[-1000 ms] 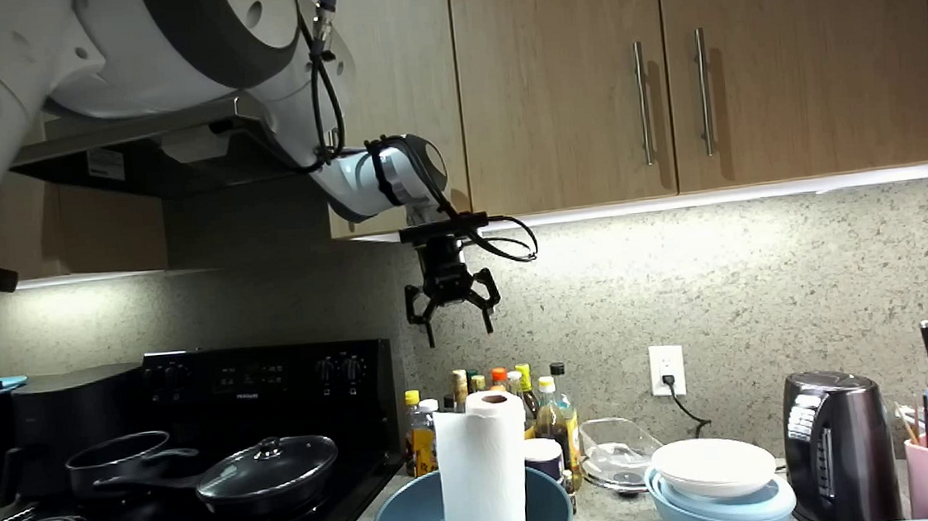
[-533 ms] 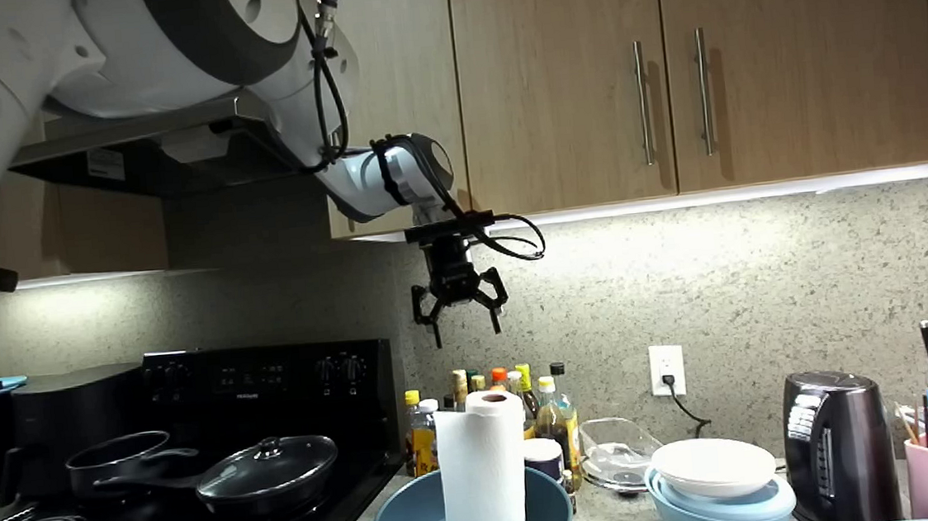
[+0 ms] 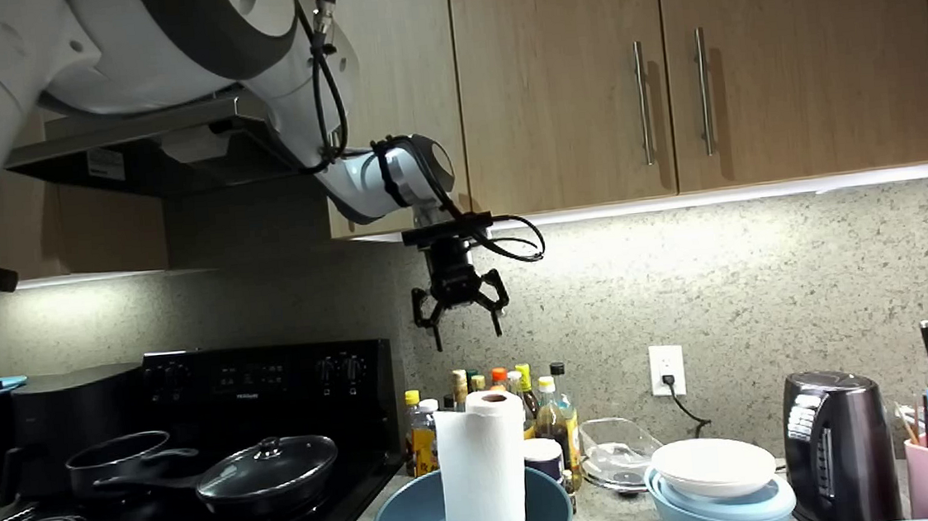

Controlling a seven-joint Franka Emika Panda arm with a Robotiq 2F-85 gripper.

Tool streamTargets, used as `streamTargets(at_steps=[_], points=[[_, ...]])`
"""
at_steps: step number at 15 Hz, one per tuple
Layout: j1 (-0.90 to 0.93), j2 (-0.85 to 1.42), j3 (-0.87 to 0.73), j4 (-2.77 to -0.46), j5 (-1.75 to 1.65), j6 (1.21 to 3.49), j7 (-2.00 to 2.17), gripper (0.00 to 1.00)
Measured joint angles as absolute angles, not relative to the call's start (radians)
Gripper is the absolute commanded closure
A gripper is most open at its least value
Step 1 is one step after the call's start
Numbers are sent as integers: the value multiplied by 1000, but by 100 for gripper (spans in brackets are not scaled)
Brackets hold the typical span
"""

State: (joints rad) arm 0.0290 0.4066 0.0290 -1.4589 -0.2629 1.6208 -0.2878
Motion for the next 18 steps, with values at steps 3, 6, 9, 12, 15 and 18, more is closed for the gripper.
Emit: streamTargets(at_steps=[3, 6, 9, 12, 15, 18], points=[[29, 394, 27, -1475, -263, 1623, -265, 0], [29, 380, 23, -1492, -263, 1626, -257, 0], [29, 367, 20, -1508, -263, 1630, -248, 0], [28, 354, 17, -1531, -263, 1641, -245, 0], [26, 331, 12, -1577, -263, 1668, -245, 0], [24, 295, 6, -1640, -263, 1700, -245, 0]])
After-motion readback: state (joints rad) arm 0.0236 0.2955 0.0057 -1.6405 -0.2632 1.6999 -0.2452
